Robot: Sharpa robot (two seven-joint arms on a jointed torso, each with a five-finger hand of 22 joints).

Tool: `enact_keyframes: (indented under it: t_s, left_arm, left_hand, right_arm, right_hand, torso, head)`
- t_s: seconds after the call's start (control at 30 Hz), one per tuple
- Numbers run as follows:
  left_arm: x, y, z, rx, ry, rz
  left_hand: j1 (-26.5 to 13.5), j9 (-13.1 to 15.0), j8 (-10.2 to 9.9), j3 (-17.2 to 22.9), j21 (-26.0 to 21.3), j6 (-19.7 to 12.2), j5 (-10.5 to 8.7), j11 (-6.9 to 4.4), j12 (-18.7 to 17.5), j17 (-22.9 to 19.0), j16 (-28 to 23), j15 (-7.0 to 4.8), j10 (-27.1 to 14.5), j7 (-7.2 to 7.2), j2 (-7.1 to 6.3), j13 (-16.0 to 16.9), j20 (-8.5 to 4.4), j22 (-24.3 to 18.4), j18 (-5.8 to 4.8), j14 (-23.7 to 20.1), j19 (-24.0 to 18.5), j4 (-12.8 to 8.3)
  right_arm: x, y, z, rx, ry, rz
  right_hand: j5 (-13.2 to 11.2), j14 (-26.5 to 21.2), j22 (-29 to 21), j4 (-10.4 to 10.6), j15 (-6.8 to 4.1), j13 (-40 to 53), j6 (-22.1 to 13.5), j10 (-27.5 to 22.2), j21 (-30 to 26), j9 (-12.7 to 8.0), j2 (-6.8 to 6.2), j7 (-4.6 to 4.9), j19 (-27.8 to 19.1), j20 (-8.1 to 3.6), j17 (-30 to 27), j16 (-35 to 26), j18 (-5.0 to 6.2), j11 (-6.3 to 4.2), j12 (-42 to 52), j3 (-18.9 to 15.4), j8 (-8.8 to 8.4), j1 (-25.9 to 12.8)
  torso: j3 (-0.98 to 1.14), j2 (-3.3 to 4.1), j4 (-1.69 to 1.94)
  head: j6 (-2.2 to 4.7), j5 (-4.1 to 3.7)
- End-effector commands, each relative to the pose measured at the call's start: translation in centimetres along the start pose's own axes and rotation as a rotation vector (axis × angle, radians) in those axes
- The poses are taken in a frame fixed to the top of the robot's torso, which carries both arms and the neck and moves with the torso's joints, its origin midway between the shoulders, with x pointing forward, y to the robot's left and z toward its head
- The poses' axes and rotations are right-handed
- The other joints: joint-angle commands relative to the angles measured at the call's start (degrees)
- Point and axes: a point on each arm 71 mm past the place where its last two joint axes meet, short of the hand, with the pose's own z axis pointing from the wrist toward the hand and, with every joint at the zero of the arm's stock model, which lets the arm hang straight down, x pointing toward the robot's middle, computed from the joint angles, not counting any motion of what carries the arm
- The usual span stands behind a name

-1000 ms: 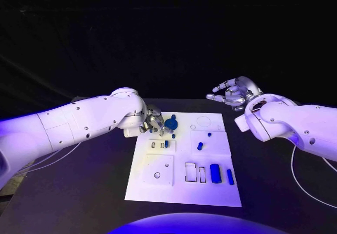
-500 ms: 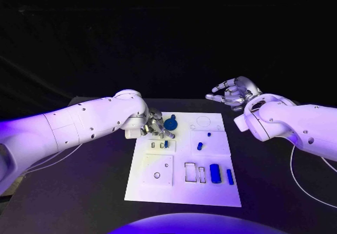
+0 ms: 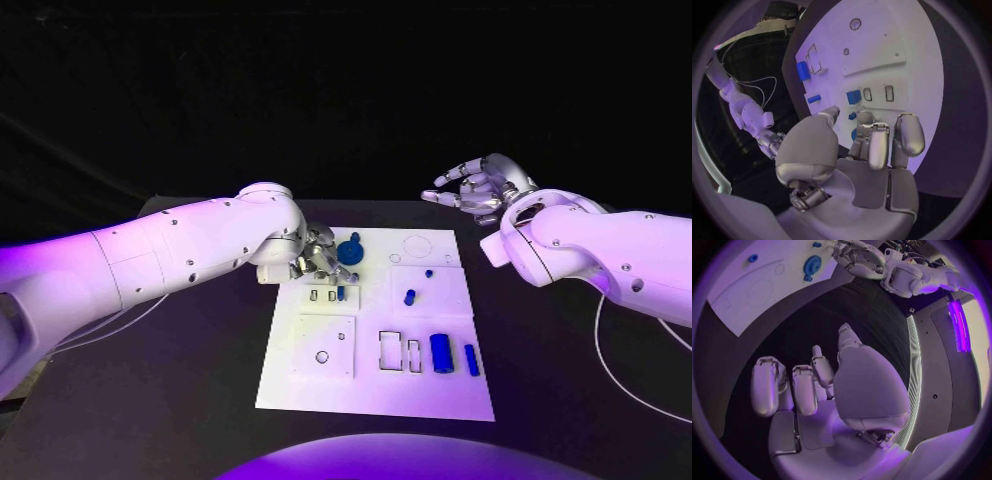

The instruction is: Assemble the parts on the task board

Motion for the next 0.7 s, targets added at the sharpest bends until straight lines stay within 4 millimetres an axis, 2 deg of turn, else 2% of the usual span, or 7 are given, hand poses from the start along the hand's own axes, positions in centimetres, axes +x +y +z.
enact_keyframes:
  t_s: [0.03,0.7]
  left_arm:
    - [0.43,-0.13,0.16,0.002,0.042,0.009]
    - [0.8,0.0,0.45,-0.003,0.066,0.005]
  left_hand:
    - [0.5,0.1,0.2,0.1,0.0,-0.2,0.24,-0.06,-0.3,4.2,-0.3,-0.08,-0.5,-0.02,0.57,-0.2,0.23,0.0,-0.39,1.6,-0.2,-0.1]
    - [2.5,0.4,0.3,1.1,-0.1,-0.5,0.45,-0.03,0.0,4.1,-0.3,-0.03,-0.7,0.03,1.62,0.0,0.31,-0.2,-0.34,1.4,-0.5,-0.2]
  right_arm:
    - [0.09,0.02,0.01,-0.002,0.008,-0.004]
    - [0.13,-0.02,0.02,0.0,0.009,-0.004]
  right_hand:
    - [0.1,2.6,7.7,0.0,-0.01,0.0,-0.4,-0.3,-0.3,-0.1,0.28,0.0,-0.4,-0.17,0.7,-0.4,0.82,0.05,-0.4,-0.3,0.31,-0.2]
    - [0.1,2.5,7.5,0.0,-0.02,-0.5,-0.4,-0.6,-0.6,-0.1,0.44,-0.02,-0.5,-0.17,0.5,-0.5,0.88,0.04,-0.9,-0.4,0.45,-0.1]
  torso:
    - [-0.02,0.01,0.01]
    - [0.07,-0.02,-0.01]
  head:
    - [-0.09,-0.08]
    - [-0.32,-0.05]
